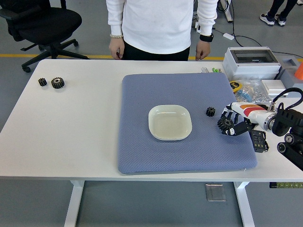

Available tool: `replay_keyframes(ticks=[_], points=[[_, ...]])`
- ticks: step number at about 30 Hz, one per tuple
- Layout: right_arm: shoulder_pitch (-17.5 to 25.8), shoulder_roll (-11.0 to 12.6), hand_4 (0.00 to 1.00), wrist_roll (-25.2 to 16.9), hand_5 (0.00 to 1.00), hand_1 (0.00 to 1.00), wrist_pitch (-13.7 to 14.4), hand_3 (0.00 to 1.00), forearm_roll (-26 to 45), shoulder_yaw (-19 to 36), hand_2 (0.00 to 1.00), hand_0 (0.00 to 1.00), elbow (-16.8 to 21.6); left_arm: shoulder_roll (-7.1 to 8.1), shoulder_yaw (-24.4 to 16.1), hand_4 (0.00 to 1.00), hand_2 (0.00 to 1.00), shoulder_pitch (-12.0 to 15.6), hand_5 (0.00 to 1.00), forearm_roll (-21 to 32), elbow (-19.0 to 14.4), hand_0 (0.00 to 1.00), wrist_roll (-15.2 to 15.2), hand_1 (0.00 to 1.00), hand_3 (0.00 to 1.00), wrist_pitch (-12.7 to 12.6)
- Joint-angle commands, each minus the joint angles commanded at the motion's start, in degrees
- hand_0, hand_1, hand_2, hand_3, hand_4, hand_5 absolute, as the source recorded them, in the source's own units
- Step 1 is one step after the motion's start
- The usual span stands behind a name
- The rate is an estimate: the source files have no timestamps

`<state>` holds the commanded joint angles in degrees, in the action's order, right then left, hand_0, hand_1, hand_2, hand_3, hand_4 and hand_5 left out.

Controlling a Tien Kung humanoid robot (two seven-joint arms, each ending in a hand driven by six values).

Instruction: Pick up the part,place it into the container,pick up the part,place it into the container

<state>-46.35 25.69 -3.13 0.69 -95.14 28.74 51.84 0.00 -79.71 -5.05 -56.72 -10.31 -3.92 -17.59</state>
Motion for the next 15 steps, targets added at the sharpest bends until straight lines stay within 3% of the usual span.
replay_keyframes(ticks=[6,15], points=[[-0.66,-0.81,0.714,0.11,0.223,0.39,0.72,0.504,-0.9,-0.23,0.528,0.163,3.16,0.0,-0.2,0.7,0.709,0.4,0.612,-0.12,0.0,0.65,0.05,0.622,0.583,-0.04],[-3.91,-4.78,0.7,0.7,0.218,0.392,1.1,0.504,-0.27,-3.16,0.528,0.165,6.08,0.0,0.2,0.7,0.707,0.88,0.613,0.05,0.0,0.649,0.02,0.62,0.582,0.01]])
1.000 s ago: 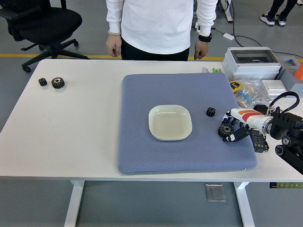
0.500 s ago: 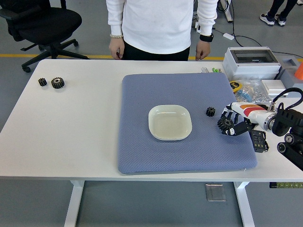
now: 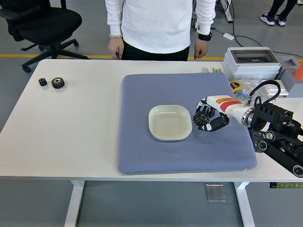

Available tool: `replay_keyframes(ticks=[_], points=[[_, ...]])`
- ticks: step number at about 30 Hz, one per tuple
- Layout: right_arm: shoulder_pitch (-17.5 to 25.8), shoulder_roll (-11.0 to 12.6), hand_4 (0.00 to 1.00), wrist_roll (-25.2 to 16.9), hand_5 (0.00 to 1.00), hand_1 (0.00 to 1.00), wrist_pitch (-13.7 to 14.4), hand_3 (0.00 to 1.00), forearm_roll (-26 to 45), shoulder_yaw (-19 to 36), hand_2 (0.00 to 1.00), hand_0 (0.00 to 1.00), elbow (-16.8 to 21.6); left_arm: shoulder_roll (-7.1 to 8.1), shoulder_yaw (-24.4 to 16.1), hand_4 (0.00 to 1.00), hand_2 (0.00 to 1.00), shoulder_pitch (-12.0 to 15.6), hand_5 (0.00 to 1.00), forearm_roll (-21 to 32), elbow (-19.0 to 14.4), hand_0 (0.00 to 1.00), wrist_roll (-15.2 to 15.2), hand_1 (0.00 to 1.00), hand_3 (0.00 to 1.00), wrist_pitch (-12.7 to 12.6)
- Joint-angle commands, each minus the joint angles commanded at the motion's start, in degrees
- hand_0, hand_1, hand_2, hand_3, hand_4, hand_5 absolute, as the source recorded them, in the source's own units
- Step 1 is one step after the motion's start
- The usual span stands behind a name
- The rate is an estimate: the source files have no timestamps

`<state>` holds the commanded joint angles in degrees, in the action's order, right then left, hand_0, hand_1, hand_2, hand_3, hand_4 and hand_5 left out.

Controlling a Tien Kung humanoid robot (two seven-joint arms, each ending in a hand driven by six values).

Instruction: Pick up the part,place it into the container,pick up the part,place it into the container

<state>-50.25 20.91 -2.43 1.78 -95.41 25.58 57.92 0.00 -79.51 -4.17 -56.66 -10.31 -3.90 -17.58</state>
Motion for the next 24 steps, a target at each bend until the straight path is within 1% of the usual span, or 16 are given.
replay_keyframes(ticks=[6,7,8,11,13,14,20,21,24], points=[[-2.61,-3.21,0.702,0.33,0.225,0.393,-0.12,0.505,0.7,-2.39,0.53,0.166,0.24,0.04,0.16,0.7,0.707,-0.08,0.612,0.01,0.0,0.649,-0.01,0.619,0.583,-0.05],[-3.12,-3.85,0.702,0.32,0.225,0.393,-0.17,0.505,1.0,-2.96,0.53,0.166,-0.15,0.08,0.25,0.7,0.707,-0.16,0.612,0.09,0.0,0.649,0.0,0.619,0.583,-0.05],[-3.57,-4.4,0.712,0.35,0.225,0.398,-0.34,0.516,1.15,-3.45,0.534,0.188,-0.6,0.12,0.28,0.7,0.706,-0.24,0.612,0.11,0.0,0.649,0.0,0.614,0.583,-0.05],[-4.83,-6.03,0.712,0.76,0.225,0.398,-0.99,0.516,1.19,-4.56,0.534,0.188,-2.39,0.19,0.13,0.7,0.706,-0.46,0.612,0.11,0.0,0.649,0.09,0.614,0.583,-0.16],[-5.42,-6.77,0.712,1.07,0.225,0.398,-1.54,0.516,1.28,-4.98,0.534,0.188,-3.17,0.24,0.18,0.7,0.706,-0.59,0.612,0.22,0.0,0.649,0.14,0.614,0.583,-0.19],[-5.6,-7.0,0.737,1.17,0.22,0.42,-1.77,0.562,1.34,-5.09,0.555,0.222,-3.4,0.26,0.19,0.701,0.707,-0.62,0.613,0.23,0.0,0.648,0.15,0.609,0.582,-0.2],[-6.58,-8.02,0.737,1.51,0.22,0.42,-3.96,0.562,-0.51,-4.73,0.555,0.222,-4.65,0.31,0.6,0.701,0.708,-0.91,0.613,0.61,0.0,0.648,0.22,0.608,0.583,-0.31],[-6.67,-8.17,0.998,1.38,0.292,0.454,-4.39,0.843,-0.86,-4.58,0.734,0.227,-5.01,0.31,0.62,0.701,0.708,-0.94,0.613,0.65,0.0,0.648,0.23,0.608,0.583,-0.32],[-6.79,-8.36,0.998,1.04,0.292,0.454,-5.23,0.843,-1.49,-4.39,0.734,0.227,-5.55,0.32,0.67,0.701,0.708,-0.97,0.613,0.67,0.0,0.648,0.22,0.608,0.583,-0.33]])
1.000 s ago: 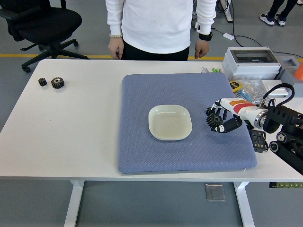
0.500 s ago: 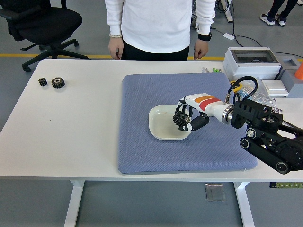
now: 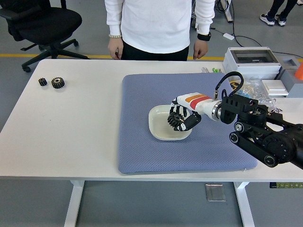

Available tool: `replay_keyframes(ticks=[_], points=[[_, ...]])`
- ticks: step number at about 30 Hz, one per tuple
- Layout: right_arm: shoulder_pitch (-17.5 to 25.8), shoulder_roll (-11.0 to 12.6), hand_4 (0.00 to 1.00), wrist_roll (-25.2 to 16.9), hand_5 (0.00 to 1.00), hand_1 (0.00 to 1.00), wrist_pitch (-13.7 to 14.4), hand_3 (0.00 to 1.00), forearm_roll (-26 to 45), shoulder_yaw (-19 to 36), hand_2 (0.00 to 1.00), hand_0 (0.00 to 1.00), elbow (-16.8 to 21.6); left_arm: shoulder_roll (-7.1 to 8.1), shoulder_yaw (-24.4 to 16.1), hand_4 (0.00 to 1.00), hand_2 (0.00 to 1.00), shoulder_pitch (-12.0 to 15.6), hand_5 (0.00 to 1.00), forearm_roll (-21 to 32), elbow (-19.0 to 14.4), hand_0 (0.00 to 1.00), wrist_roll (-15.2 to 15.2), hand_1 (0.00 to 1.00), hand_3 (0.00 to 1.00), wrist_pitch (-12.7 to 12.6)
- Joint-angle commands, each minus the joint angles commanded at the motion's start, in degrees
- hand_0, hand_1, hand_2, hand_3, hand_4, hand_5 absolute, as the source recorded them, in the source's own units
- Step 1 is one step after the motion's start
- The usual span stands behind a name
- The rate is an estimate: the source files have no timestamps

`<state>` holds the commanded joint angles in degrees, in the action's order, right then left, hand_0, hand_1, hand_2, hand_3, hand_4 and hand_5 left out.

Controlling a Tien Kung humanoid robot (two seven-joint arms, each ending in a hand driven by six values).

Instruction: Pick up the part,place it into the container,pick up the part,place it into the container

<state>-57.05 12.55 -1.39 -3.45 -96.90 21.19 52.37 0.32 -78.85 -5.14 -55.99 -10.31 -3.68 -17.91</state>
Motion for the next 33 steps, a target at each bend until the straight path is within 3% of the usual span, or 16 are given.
replay_keyframes(ticks=[2,3,7,8,13,20,21,26,27,32,33], points=[[-0.1,-0.1,0.998,-0.13,0.292,0.454,-0.32,0.843,-0.18,-0.11,0.734,0.227,-0.22,0.0,0.07,0.701,0.708,0.02,0.613,0.06,0.0,0.648,-0.03,0.608,0.583,0.01],[-0.2,-0.22,0.998,-0.11,0.355,0.527,-0.42,0.96,-0.35,-0.24,0.842,0.279,-0.41,-0.01,0.1,0.701,0.708,0.04,0.612,0.07,0.0,0.648,-0.04,0.608,0.583,-0.01],[-0.48,-0.63,0.998,-0.84,0.355,0.527,0.14,0.96,-0.45,-0.16,0.842,0.279,-1.11,-0.03,0.24,0.701,0.708,0.03,0.612,0.04,0.0,0.648,-0.15,0.608,0.583,0.02],[-0.52,-0.65,0.998,-0.96,0.418,0.569,0.25,0.998,-0.38,-0.13,0.896,0.349,-1.15,-0.04,0.23,0.701,0.707,0.03,0.611,0.02,0.0,0.648,-0.16,0.608,0.584,0.01],[-0.34,-0.09,0.998,-0.89,0.418,0.569,1.17,0.998,-0.24,1.2,0.896,0.349,-0.54,-0.11,0.05,0.701,0.707,0.01,0.611,0.1,0.0,0.648,-0.06,0.608,0.584,-0.08],[-0.52,2.04,0.998,-0.11,0.424,0.565,2.35,0.978,-2.86,5.07,0.88,0.341,-1.6,-0.1,-0.06,0.701,0.708,-0.1,0.611,0.26,0.0,0.648,0.1,0.606,0.583,-0.08],[-0.67,2.21,0.998,0.0,0.395,0.554,2.51,0.896,-3.45,5.3,0.83,0.326,-2.2,-0.09,-0.05,0.701,0.709,-0.1,0.611,0.28,0.0,0.648,0.1,0.609,0.583,-0.07],[-1.15,3.04,0.998,-0.35,0.395,0.554,5.08,0.896,-4.55,4.77,0.83,0.326,-7.44,-0.09,-0.01,0.701,0.709,-0.11,0.611,0.22,0.0,0.648,0.0,0.609,0.583,-0.04],[-1.09,3.07,0.998,-0.52,0.377,0.545,5.56,0.823,-4.43,4.56,0.795,0.313,-8.25,-0.1,0.01,0.7,0.709,-0.09,0.61,0.29,0.0,0.648,0.01,0.607,0.583,-0.06],[-0.58,2.54,0.998,-1.68,0.377,0.545,7.45,0.823,-2.22,2.45,0.795,0.313,-12.44,-0.2,0.08,0.7,0.709,-0.06,0.61,0.33,0.0,0.648,-0.11,0.607,0.583,-0.11],[-0.47,2.24,0.998,-1.98,0.362,0.646,7.81,0.754,-1.29,1.85,0.777,0.472,-13.28,-0.23,0.12,0.699,0.712,-0.05,0.609,0.35,0.0,0.648,-0.12,0.614,0.581,-0.1]])
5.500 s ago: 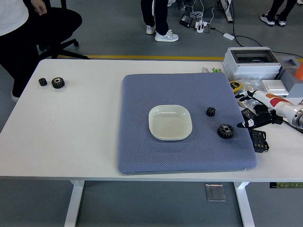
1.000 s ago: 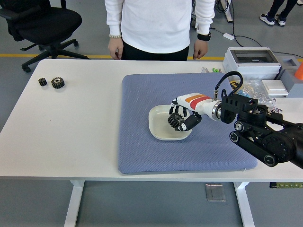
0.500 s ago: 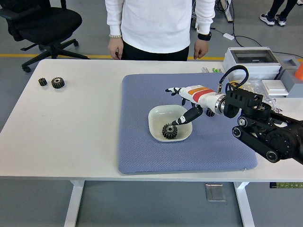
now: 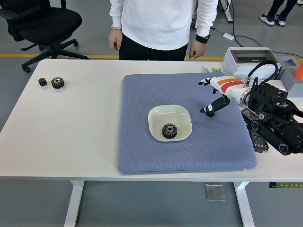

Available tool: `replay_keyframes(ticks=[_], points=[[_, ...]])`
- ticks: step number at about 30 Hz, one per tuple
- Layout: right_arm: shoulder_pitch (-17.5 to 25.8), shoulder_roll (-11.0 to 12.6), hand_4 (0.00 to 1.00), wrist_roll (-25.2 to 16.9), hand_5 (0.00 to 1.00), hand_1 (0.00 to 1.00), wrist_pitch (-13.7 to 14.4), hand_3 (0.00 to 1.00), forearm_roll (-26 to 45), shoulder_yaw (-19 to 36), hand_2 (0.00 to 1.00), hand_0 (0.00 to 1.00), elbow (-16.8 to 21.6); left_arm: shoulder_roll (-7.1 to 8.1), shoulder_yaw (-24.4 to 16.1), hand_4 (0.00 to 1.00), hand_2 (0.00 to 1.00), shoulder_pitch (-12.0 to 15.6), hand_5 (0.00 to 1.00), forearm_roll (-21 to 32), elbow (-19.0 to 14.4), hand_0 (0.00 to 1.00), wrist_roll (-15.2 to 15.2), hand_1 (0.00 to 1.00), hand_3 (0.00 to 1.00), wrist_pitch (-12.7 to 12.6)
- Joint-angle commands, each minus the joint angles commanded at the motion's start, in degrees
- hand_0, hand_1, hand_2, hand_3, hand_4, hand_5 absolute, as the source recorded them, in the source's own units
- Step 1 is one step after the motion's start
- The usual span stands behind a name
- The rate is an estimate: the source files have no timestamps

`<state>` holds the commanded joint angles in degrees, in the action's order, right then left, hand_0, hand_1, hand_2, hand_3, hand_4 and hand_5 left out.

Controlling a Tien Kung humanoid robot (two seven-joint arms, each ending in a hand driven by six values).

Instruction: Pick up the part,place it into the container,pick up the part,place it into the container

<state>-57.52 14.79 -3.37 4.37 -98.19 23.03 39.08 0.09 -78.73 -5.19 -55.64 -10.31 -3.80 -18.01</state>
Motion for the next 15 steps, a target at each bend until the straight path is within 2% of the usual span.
replay_keyframes(ticks=[5,6,11,12,15], points=[[-0.3,-1.29,0.998,-1.11,0.362,0.646,1.48,0.754,3.19,-3.01,0.777,0.472,-2.24,-0.09,0.1,0.699,0.712,-0.02,0.609,0.05,0.0,0.648,-0.04,0.614,0.581,0.0],[-0.41,-1.72,0.998,-1.51,0.351,0.652,2.09,0.708,4.06,-3.76,0.763,0.517,-3.0,-0.09,0.15,0.699,0.714,-0.04,0.609,0.09,0.0,0.649,-0.04,0.614,0.581,-0.01],[-0.94,-3.08,0.998,-2.46,0.351,0.652,3.61,0.708,6.49,-6.34,0.763,0.517,-6.51,-0.09,0.36,0.699,0.714,-0.16,0.609,0.23,0.0,0.649,-0.04,0.614,0.581,-0.01],[-0.99,-3.26,0.986,-2.54,0.333,0.641,3.91,0.644,6.79,-6.74,0.742,0.506,-7.07,-0.09,0.44,0.698,0.714,-0.18,0.61,0.27,0.0,0.65,-0.03,0.617,0.58,0.0],[-1.01,-3.65,0.986,-2.92,0.333,0.641,5.17,0.644,7.55,-7.8,0.742,0.506,-8.13,-0.09,0.59,0.698,0.714,-0.26,0.61,0.32,0.0,0.65,-0.03,0.617,0.58,0.01]])
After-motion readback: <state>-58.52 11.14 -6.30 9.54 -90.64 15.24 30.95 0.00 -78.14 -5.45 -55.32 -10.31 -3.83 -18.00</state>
